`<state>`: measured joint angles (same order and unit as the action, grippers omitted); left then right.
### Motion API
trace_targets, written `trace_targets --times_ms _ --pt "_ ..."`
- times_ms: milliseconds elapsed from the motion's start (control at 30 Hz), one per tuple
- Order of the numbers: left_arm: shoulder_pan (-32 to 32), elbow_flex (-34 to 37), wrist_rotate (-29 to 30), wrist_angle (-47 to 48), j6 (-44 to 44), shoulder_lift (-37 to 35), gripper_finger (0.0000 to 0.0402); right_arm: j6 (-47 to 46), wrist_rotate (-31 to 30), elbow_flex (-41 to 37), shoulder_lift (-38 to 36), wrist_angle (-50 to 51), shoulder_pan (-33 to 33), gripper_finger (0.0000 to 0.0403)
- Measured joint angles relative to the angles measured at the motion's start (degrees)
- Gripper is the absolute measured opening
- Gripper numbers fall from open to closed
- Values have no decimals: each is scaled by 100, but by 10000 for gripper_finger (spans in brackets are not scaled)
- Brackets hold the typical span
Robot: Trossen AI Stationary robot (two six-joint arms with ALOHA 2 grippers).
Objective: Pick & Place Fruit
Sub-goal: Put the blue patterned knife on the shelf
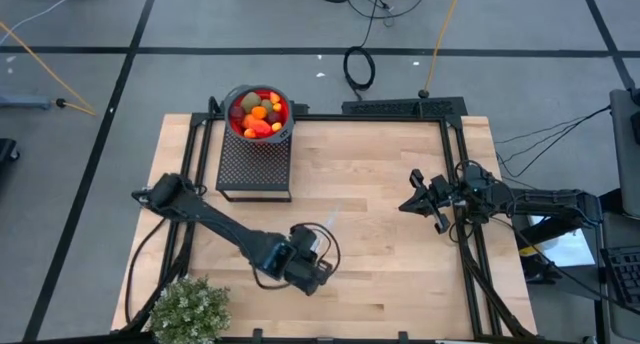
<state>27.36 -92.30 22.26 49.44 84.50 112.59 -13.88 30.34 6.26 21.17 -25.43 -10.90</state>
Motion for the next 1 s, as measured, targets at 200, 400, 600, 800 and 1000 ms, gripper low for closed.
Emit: trace_targets --times_ms 200,400,600,800,1000 --pt "-191 -6 141 -1 -885 -571 9 -1 -4 0 0 0 0 0" --pt "-489 -6 165 2 -1756 -1078 17 -1 -12 -2 0 0 -1 0" --pt "-855 -10 79 12 -2755 -1432 15 0 -23 -2 -2 0 -1 0" --pt "-1231 -17 -280 51 -3803 -1663 17 -1 -55 -2 -1 0 -1 0" --pt "-1587 -17 -763 328 -4722 -1769 17 -1 -399 -2 0 0 -2 0"
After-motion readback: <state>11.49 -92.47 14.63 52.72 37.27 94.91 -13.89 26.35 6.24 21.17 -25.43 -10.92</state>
